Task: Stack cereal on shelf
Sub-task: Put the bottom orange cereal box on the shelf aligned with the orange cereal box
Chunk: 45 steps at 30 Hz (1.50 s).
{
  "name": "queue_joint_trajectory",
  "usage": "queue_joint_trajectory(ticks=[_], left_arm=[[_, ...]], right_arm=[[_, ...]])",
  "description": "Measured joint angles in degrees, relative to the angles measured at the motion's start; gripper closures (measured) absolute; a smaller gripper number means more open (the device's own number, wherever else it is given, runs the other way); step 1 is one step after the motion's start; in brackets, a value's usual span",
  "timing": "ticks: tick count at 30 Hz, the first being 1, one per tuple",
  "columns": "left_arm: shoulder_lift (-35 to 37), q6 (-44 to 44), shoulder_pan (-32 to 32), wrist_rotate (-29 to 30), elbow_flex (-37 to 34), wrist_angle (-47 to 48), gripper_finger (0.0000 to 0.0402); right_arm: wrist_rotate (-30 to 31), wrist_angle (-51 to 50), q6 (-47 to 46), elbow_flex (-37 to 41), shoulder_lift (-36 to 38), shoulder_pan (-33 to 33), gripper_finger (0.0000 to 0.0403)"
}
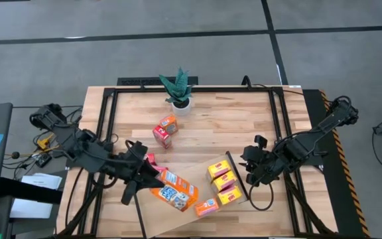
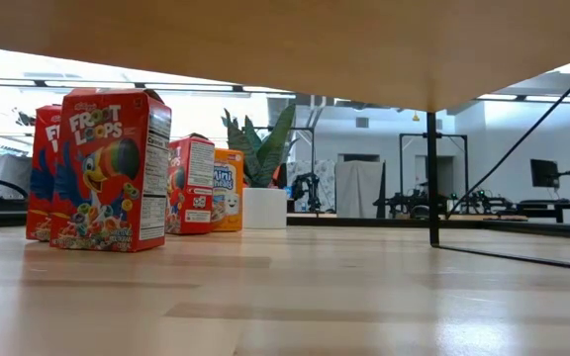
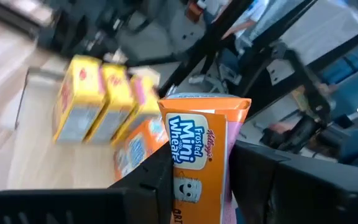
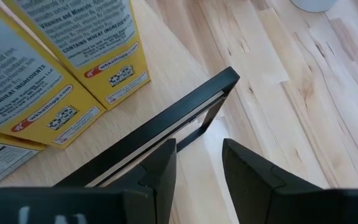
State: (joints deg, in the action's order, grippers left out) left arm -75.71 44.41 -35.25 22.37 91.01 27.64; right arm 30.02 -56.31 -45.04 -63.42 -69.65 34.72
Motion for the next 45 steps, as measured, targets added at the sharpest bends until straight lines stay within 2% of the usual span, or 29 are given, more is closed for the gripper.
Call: queue_joint_trajectory(ticks=[4, 8, 13, 14, 17, 21, 26, 34, 45], left_arm=[[-4.5, -5.7, 0.1, 0.3, 11.3, 4.1, 0.0303], [-11.3, -13.8, 0.1, 0.9, 26.7, 11.2, 0.0304], [-20.1, -18.2, 0.1, 4.1, 43.3, 27.5, 0.0304], [-21.0, -17.8, 0.1, 5.4, 44.1, 29.4, 0.0305], [-20.8, -17.7, 1.0, 7.2, 40.3, 30.5, 0.0305], [-21.4, -11.8, 3.5, 4.3, 37.4, 34.5, 0.0305], [-23.5, -6.7, 5.7, -0.6, 37.1, 40.0, 0.0305], [-28.9, -8.6, 6.8, -4.7, 37.1, 41.5, 0.0305], [-33.3, -9.2, 9.3, -5.6, 37.1, 43.1, 0.0305]], right_arm=[[0.0, 0.3, 0.0, 0.0, 0.0, 0.0, 0.0248], [0.0, 0.3, 0.0, 0.0, 0.0, 0.0, 0.0252], [0.0, 0.3, 0.1, 0.0, 0.0, 0.2, 0.0255], [0.0, 0.3, 0.3, 0.0, 0.0, 0.2, 0.0254], [0.0, 0.2, 0.5, 0.0, 0.0, 0.2, 0.0251], [-0.1, 0.2, 0.5, 0.0, 0.0, 0.2, 0.0247], [-0.1, 0.2, 0.5, 0.0, 0.0, 0.1, 0.0247], [-0.1, 0.2, 0.5, 0.0, 0.0, 0.1, 0.0256], [0.0, 0.2, 0.6, 0.0, 0.0, 0.1, 0.0254]])
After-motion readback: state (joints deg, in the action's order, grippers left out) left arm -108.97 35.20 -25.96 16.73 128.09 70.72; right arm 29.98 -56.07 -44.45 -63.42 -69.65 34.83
